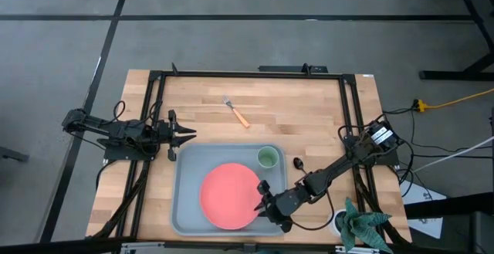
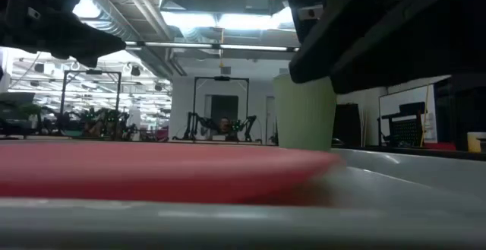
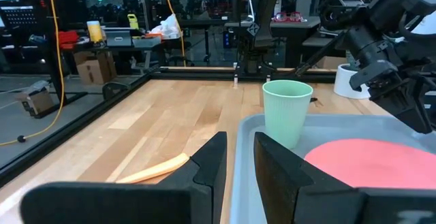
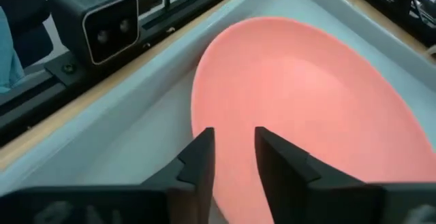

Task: Pick and place plate/cup/fork/spoon on tray
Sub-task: Put the black spoon on the gray serving tray to the right of the pink plate

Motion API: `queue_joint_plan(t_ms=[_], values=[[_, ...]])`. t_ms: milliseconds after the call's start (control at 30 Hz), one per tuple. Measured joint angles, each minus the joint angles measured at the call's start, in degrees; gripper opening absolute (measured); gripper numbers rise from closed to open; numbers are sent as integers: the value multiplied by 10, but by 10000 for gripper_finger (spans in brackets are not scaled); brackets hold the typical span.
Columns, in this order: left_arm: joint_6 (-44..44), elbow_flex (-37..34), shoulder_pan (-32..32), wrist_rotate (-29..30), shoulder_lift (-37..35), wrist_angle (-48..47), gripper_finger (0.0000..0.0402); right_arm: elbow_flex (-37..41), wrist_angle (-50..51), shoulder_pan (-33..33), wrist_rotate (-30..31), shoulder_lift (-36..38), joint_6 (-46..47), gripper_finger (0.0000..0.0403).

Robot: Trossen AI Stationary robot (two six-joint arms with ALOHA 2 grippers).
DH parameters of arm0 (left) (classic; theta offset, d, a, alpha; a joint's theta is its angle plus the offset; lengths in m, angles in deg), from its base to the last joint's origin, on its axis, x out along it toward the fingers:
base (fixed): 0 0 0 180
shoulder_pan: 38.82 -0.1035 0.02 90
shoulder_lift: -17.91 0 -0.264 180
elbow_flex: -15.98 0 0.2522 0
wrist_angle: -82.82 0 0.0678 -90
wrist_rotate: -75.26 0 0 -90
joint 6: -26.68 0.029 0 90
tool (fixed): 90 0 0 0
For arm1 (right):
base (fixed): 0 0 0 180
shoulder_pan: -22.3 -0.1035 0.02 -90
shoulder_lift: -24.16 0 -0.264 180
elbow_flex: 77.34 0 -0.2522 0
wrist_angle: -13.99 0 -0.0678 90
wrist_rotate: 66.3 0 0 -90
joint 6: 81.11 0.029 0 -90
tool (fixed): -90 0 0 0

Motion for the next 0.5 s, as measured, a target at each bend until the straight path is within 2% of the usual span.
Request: queue_joint_plan(t_ms=[333, 500], values=[[0, 0, 0, 0, 0, 0, 69, 0, 8, -4, 6, 24, 0, 128], [0, 0, 0, -3, 0, 0, 69, 0, 89, -29, 89, 84, 34, 124]])
